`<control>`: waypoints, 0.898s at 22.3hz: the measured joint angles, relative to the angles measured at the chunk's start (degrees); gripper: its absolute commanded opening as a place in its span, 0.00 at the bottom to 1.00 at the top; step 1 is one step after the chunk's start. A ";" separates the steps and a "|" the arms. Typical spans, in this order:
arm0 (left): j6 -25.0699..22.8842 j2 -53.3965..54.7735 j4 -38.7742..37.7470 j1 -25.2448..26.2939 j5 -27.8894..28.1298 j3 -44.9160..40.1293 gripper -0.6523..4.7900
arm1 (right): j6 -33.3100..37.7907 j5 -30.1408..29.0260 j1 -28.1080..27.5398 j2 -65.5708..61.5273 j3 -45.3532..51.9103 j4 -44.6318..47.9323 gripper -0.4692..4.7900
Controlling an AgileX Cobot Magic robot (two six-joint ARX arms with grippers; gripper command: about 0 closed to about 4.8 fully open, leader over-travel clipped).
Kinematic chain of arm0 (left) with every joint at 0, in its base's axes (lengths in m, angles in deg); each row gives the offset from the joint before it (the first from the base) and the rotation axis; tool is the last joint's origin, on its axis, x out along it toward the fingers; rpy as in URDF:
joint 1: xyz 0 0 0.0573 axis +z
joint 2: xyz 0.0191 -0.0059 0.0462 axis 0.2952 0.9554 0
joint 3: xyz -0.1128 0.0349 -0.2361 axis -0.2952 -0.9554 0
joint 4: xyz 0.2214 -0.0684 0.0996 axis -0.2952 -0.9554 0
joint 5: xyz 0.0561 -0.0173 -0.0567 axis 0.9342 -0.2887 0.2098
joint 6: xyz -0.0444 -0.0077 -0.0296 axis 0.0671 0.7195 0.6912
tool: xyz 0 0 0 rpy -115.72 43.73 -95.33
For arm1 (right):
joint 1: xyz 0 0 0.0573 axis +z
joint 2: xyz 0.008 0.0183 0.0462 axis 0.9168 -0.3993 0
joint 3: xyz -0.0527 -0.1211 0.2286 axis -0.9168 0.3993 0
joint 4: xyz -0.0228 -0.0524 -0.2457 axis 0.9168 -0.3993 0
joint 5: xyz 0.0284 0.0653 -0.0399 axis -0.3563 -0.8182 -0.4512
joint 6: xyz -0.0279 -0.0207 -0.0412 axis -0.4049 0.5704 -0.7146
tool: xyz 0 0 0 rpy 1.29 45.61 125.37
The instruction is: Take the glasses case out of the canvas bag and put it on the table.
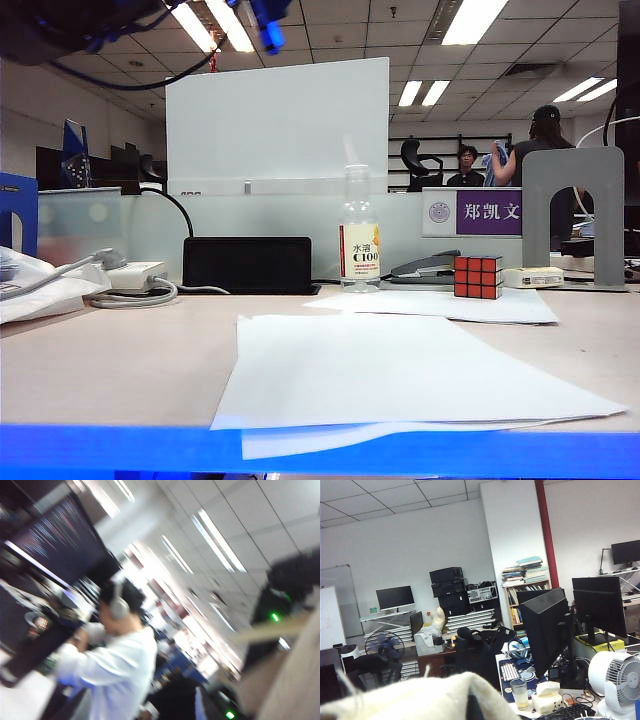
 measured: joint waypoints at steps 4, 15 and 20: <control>-1.92 0.00 -0.02 -3.61 1.01 0.52 0.15 | 0.02 -0.76 0.00 -0.57 0.00 -1.14 0.08; -3.28 0.00 -3.04 -1.27 3.08 0.61 0.11 | 0.00 -2.25 0.00 -0.61 0.04 -4.72 0.08; -3.52 0.00 -3.21 -0.61 1.44 0.61 0.63 | 0.00 -3.69 0.00 -0.61 0.04 -5.11 0.08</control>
